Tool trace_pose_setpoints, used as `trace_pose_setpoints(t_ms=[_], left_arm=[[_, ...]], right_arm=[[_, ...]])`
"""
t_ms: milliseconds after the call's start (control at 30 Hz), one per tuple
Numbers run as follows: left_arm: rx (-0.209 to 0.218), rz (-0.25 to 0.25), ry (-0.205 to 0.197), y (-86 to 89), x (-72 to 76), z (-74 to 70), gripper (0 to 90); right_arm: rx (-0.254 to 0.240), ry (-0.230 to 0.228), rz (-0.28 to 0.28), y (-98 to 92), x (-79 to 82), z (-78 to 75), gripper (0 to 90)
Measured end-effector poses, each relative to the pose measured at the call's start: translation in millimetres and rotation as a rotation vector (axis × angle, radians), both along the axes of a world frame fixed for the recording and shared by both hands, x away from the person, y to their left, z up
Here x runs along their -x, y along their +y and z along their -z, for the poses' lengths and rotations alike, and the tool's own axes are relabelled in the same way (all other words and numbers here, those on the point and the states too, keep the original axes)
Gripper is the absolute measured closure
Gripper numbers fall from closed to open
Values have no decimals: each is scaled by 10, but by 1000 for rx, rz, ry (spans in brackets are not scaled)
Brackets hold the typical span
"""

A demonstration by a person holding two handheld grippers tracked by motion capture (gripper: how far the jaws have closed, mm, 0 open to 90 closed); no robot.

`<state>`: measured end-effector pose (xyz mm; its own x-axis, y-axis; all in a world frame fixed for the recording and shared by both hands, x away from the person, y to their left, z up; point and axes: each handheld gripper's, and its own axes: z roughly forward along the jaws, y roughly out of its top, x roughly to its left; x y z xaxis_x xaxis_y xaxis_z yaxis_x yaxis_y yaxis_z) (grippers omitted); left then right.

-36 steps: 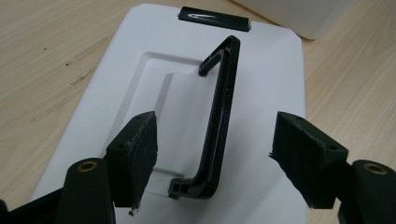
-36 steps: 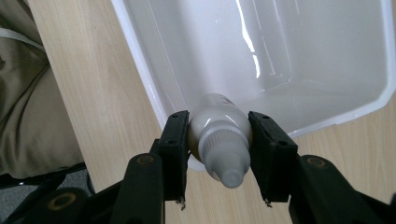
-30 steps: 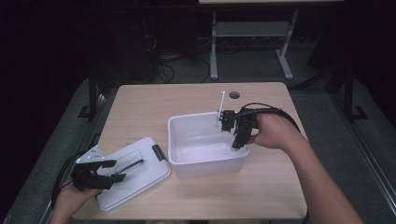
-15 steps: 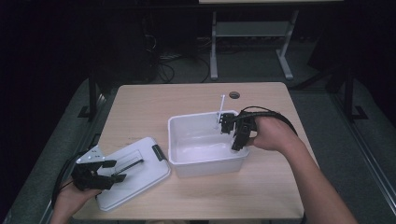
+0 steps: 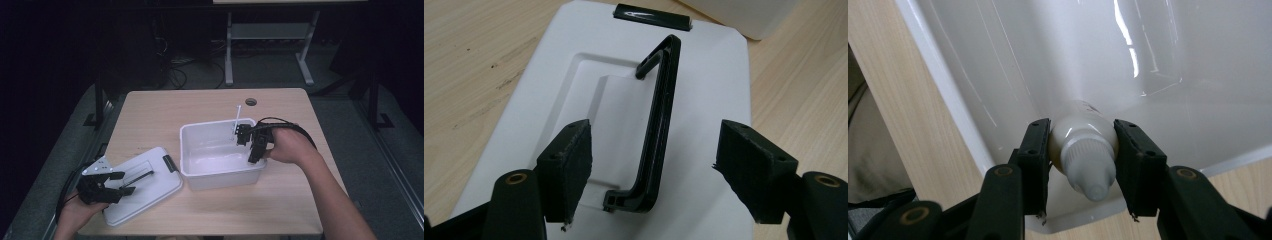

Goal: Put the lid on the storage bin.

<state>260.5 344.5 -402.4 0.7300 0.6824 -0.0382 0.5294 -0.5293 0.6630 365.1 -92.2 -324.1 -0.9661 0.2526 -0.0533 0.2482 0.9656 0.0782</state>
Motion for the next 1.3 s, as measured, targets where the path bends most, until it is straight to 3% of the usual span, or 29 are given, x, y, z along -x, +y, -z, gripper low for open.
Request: trace_pose_setpoints(t_ms=[700,1067,1300], left_arm=[[-4,6,-4,4,5,0,300],[-1,5,2,-8,3,8,300],[1,4,-2,-1,2,8,300]], right_arm=[[11,18,-6,76,-65,238,594],[9,51,10,87,-115,436,594],[13,49,16,89,-117,436,591]])
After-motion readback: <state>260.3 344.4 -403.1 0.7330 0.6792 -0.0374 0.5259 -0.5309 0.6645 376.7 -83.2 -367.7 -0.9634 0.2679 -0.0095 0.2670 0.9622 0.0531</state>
